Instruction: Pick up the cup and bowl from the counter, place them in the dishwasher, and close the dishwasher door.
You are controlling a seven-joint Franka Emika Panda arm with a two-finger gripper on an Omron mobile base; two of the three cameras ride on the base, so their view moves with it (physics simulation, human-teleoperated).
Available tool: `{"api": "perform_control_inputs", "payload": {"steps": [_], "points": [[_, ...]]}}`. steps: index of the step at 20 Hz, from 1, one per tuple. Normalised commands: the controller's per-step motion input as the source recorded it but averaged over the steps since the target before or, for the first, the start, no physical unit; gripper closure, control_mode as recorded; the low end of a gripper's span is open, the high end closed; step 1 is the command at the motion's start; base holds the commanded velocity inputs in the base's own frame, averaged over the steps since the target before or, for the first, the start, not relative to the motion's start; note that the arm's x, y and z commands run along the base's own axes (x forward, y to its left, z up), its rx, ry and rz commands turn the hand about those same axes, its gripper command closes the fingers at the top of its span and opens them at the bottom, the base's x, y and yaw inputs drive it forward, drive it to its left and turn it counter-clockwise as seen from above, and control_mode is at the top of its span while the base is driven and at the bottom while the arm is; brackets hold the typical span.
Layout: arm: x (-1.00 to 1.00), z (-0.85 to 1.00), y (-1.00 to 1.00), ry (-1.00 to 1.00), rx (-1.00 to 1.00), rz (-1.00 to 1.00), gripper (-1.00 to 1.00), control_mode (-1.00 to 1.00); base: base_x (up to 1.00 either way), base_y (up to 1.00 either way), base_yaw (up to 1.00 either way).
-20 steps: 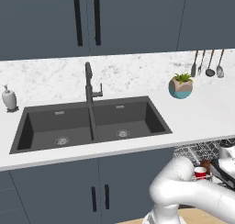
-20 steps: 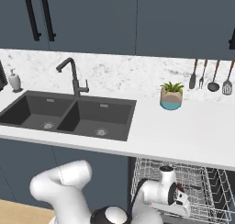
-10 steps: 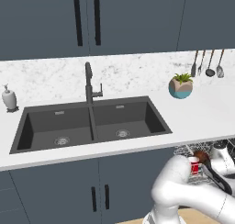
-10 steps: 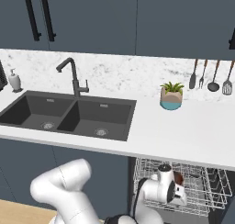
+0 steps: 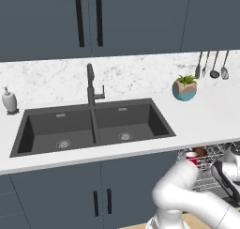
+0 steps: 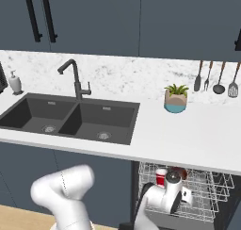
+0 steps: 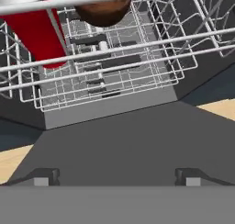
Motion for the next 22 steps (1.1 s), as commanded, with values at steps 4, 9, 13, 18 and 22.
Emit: {"api": "perform_control_inputs", "payload": {"steps": [4, 9, 13, 18, 22], "points": [[-1.00, 1.00, 0.40, -0.01, 0.00, 0.00, -1.00, -1.00, 0.00, 0.00, 0.00], [-1.00, 1.00, 0.89, 0.08, -0.04, 0.03, -1.00, -1.00, 0.00, 0.00, 0.00], [-1.00, 1.00, 0.44, 0.09, 0.00, 0.00, -1.00, -1.00, 0.00, 0.00, 0.00], [-1.00, 0.95, 0.00, 0.17, 0.00, 0.00, -1.00, -1.00, 0.00, 0.00, 0.00], [-1.00, 0.72, -0.04, 0.19, 0.00, 0.00, -1.00, -1.00, 0.00, 0.00, 0.00]]}}
